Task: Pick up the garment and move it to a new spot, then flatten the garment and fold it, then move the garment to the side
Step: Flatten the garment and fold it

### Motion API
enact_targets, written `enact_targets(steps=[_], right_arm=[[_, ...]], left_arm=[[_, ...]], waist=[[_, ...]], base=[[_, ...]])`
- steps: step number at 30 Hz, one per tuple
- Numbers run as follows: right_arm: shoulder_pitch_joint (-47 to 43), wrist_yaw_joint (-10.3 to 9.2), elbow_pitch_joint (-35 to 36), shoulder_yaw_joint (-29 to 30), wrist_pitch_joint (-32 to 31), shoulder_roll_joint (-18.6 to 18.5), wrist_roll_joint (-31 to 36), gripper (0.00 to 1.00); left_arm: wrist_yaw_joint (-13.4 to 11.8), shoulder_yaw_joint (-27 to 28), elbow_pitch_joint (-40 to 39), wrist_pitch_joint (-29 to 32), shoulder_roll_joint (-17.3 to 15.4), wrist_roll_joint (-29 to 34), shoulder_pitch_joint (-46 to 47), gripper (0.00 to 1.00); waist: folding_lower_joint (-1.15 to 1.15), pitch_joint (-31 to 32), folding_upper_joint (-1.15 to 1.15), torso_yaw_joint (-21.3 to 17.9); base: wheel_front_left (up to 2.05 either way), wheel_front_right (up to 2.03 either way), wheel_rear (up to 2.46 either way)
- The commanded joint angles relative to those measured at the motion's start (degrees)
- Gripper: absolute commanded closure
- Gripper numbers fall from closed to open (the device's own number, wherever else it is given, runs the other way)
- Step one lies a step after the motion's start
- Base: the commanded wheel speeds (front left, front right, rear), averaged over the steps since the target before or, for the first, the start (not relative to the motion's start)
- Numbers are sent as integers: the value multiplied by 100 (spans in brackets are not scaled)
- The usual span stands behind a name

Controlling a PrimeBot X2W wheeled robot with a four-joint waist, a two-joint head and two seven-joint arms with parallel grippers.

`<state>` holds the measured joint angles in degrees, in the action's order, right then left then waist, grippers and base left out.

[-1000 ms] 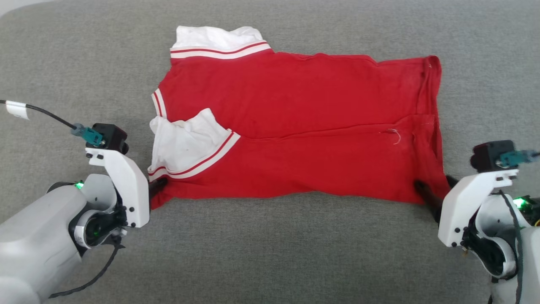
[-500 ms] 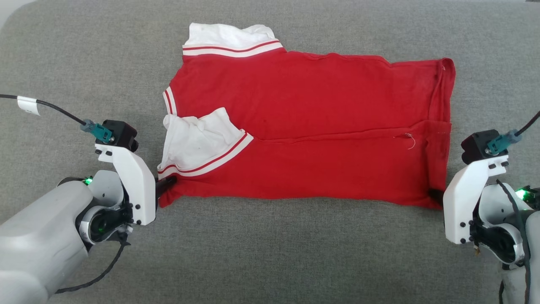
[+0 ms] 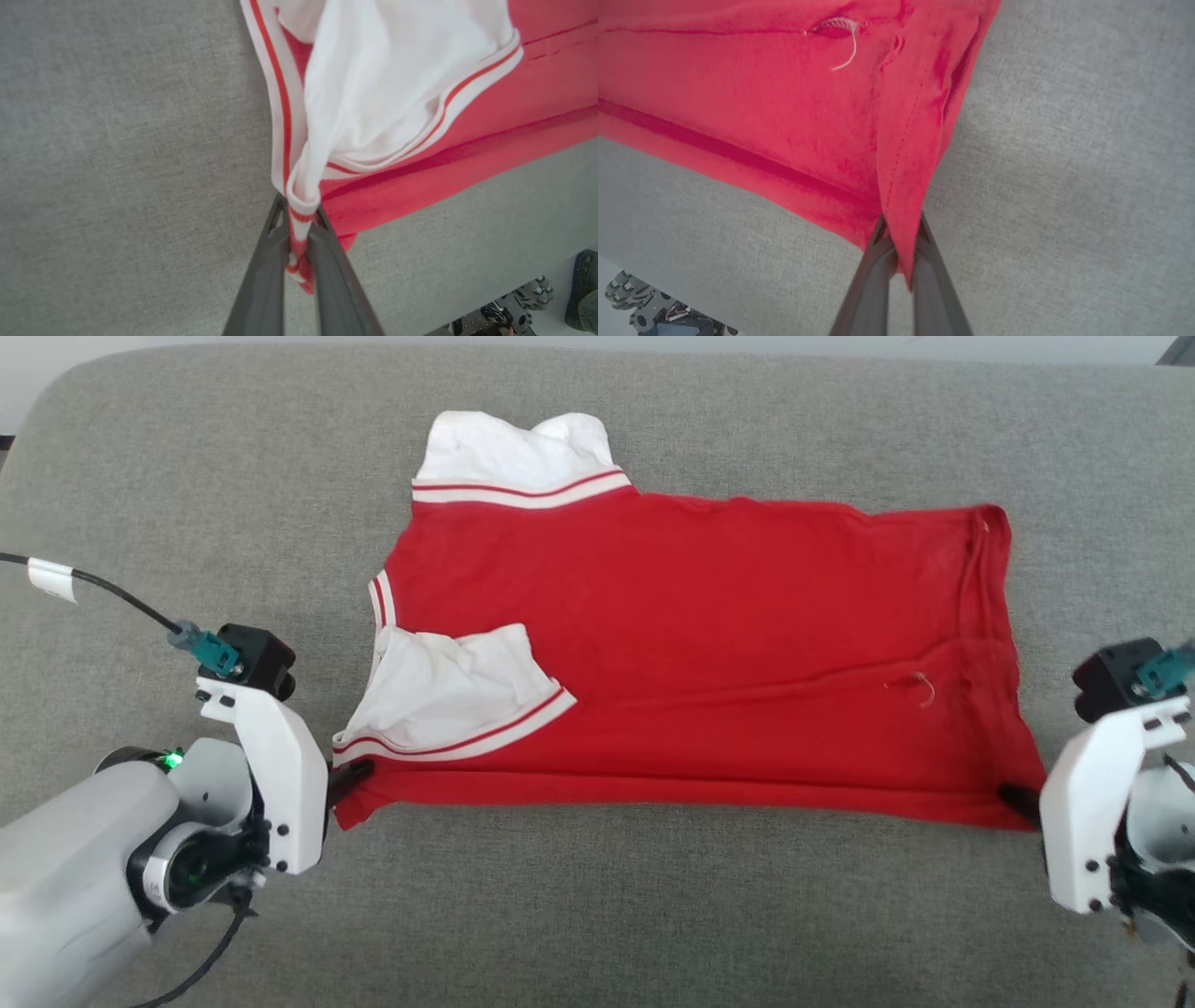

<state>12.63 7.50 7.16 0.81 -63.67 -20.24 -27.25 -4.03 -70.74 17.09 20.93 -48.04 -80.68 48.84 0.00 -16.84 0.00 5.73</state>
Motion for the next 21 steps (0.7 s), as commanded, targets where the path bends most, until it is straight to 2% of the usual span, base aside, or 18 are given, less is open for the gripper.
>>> enact_targets(steps=[1,6,10,15,18,19,20,21], right_arm=[[-193,-2,169,118,-170,-40,-41,100],[-593,-2,619,342,-554,55,-106,100],[-923,-2,848,498,-814,210,-117,100],[-1123,-2,845,456,-724,339,-75,100],[-1181,-2,665,305,-564,366,-49,100],[-1145,-1,594,269,-461,368,-41,96],[-1119,-1,519,229,-372,365,-21,91],[-1097,-1,439,182,-292,361,-5,69]], left_arm=[[-152,-8,-264,12,-178,103,-112,100],[-534,-32,-1071,22,-542,113,-307,100],[-781,-60,-1554,2,-705,20,-551,100],[-895,-93,-1679,-18,-694,-91,-795,100],[-852,-104,-1564,-21,-573,-146,-907,100],[-832,-101,-1491,-39,-522,-178,-932,83],[-794,-91,-1422,-49,-476,-200,-938,60],[-769,-87,-1344,-69,-443,-182,-924,31]], waist=[[0,13,0,13],[0,11,0,12],[0,-15,0,-1],[0,-49,0,-11],[0,-72,0,-19],[0,-82,0,-20],[0,-88,0,-18],[0,-93,0,-22]], base=[[0,0,0],[0,0,0],[0,0,0],[0,0,0],[0,0,0],[0,0,0],[0,0,0],[0,0,0]])
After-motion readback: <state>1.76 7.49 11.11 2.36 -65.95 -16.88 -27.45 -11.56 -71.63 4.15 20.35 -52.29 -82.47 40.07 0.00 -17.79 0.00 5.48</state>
